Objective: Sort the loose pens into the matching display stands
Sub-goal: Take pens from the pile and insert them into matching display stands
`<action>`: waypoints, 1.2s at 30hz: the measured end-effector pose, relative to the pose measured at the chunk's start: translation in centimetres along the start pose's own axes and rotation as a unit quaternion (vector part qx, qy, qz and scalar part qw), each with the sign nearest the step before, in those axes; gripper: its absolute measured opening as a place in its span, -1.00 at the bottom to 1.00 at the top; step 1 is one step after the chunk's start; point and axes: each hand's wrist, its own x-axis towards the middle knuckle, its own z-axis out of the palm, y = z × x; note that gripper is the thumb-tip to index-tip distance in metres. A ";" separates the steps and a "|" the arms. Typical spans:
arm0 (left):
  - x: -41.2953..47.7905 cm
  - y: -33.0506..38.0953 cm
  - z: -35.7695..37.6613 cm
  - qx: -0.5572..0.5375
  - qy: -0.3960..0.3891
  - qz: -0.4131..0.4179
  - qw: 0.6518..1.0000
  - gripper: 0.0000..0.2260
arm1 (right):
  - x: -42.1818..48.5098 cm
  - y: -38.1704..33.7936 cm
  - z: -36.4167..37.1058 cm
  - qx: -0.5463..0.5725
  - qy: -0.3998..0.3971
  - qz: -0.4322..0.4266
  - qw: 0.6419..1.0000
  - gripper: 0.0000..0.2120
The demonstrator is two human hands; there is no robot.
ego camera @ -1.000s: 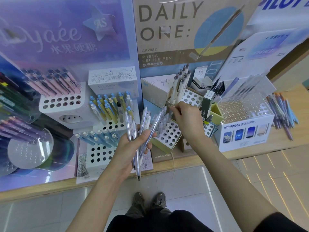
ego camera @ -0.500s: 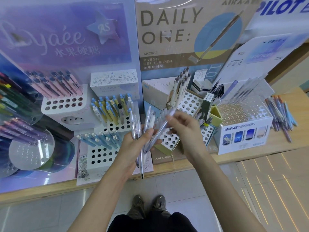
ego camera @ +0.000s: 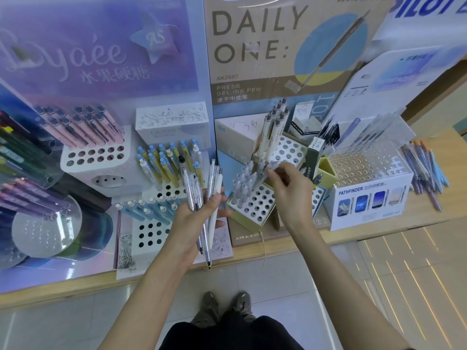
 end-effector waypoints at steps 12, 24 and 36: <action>0.0 0.2 0.5 0.002 -0.009 0.004 1.000 -0.75 | 0.1 0.3 1.9 -0.079 -0.048 0.001 0.996 -0.88; 0.2 0.7 0.2 0.008 -0.032 -0.002 0.999 -0.75 | -0.1 -0.5 2.1 -0.188 -0.086 -0.053 0.977 -0.84; 0.5 1.8 1.5 0.008 -0.067 -0.016 0.998 -0.73 | -2.0 -6.4 -0.5 0.223 -0.148 0.133 0.954 -0.90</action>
